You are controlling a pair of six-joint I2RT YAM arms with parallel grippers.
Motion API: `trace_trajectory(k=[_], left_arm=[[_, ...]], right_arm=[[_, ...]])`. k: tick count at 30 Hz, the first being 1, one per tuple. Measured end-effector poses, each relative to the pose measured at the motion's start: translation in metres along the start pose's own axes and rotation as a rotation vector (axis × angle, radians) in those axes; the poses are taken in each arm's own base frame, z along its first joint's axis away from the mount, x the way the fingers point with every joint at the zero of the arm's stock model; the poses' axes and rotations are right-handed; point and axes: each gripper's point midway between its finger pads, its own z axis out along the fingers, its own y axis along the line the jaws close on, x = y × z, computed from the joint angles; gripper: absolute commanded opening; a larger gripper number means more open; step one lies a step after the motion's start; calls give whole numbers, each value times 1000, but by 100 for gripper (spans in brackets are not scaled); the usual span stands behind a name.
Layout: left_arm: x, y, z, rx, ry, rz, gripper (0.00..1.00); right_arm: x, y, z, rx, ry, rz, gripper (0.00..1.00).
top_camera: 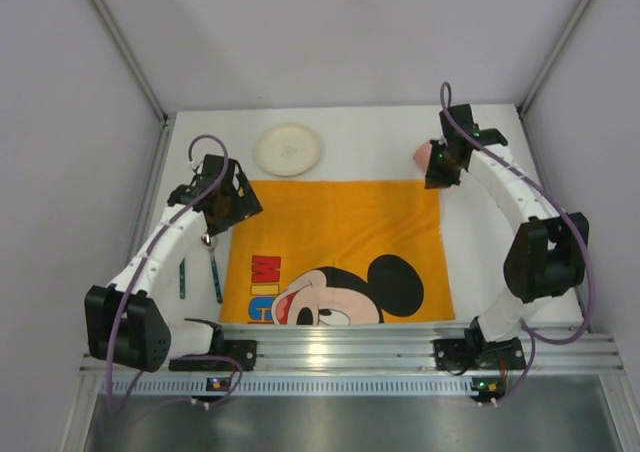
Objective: Set the dinner table for one person
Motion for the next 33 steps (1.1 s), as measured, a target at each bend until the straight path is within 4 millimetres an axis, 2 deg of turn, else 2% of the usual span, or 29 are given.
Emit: trace_trajectory(k=[2,4,9,13,15,19,25,28,33], left_arm=[[11,-9,-2,58,9,8,91],[29,-18,3,92,55,35,91],[56,-38,16,143,147,88,91],[67,-49,29,157,187,104,91],[74,-50,37,149,214,110,91],[83,-48,52,118,254,118,91],[89,-43,84,35,299,133,91],[84,-46,93,16,309,138,91],[62,-57,108,7,286,139,91]], right_arm=[[16,3,-5,-41,13,18,0],[36,6,5,-76,71,20,0],[83,15,56,-98,266,11,0],[105,15,88,-84,369,4,0],[104,18,93,-93,388,3,0],[87,26,102,-109,368,-16,0],[69,35,111,-127,352,-38,0],[64,34,113,-113,341,-47,0],[65,27,112,-80,339,-51,0]])
